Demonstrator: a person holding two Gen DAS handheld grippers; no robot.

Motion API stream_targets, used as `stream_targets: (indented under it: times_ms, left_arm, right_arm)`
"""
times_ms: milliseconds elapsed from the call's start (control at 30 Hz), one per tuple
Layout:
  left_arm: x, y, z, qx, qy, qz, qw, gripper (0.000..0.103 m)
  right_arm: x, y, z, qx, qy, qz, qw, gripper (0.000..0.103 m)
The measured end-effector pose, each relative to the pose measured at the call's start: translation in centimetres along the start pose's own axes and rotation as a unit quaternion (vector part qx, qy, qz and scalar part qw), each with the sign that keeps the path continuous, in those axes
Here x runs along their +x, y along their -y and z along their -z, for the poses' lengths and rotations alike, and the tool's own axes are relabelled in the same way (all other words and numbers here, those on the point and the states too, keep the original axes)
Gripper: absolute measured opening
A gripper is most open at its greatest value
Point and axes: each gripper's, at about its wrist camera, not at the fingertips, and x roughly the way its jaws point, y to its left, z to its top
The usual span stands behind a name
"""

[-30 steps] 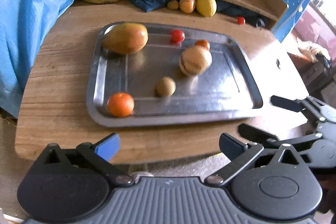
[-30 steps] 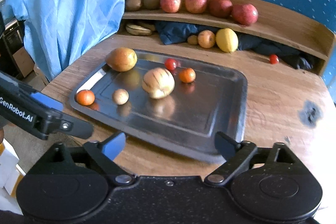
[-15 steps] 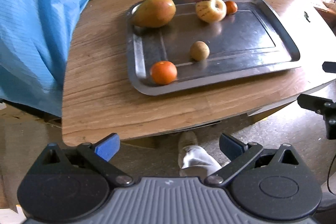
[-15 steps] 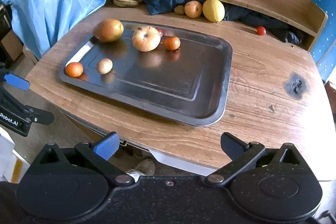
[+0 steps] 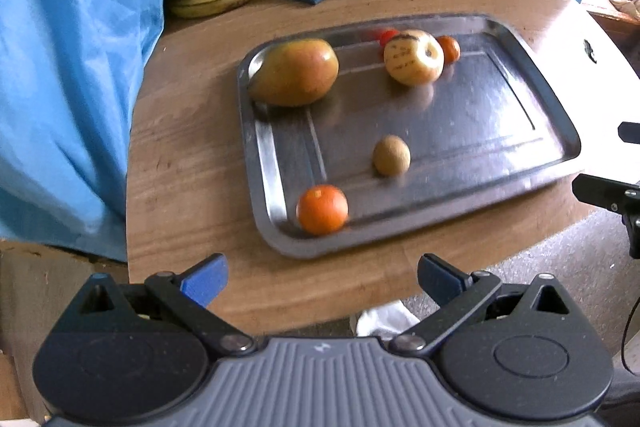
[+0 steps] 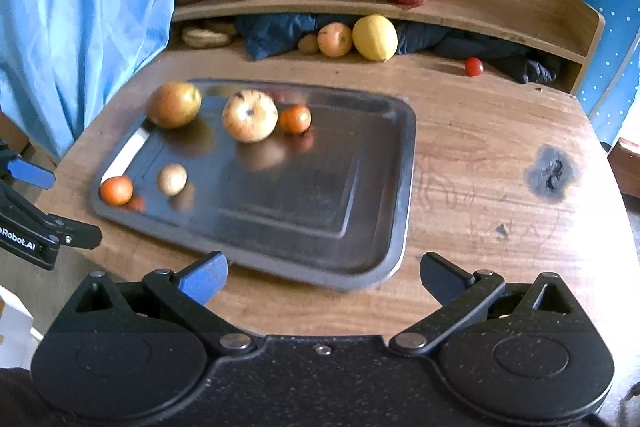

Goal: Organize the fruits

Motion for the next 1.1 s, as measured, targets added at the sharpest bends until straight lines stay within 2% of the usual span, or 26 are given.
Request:
stream_targets:
  times_ms: [467,833,1100]
  left_arm:
    - [1.6,-0.9,-7.6,0.039,0.019,0.005,0.9991,0.103]
    - [3.9,-0.3,-13.9,0.063,0.036,0.02,0.9971,0.103]
    - [5.8,0.2,-18.6,0.037,0.06,0.069,0.9952,0.103]
  right_arm:
    - [2.7,0.8,-4.5,0.028,0.02,-0.004,0.999,0.102]
    - [5.4,1.8,-7.0,0.052,0.021,0.024,0.998,0.102]
    - [6.8,2.9,-8.9,0.036,0.036,0.066,0.997,0.102]
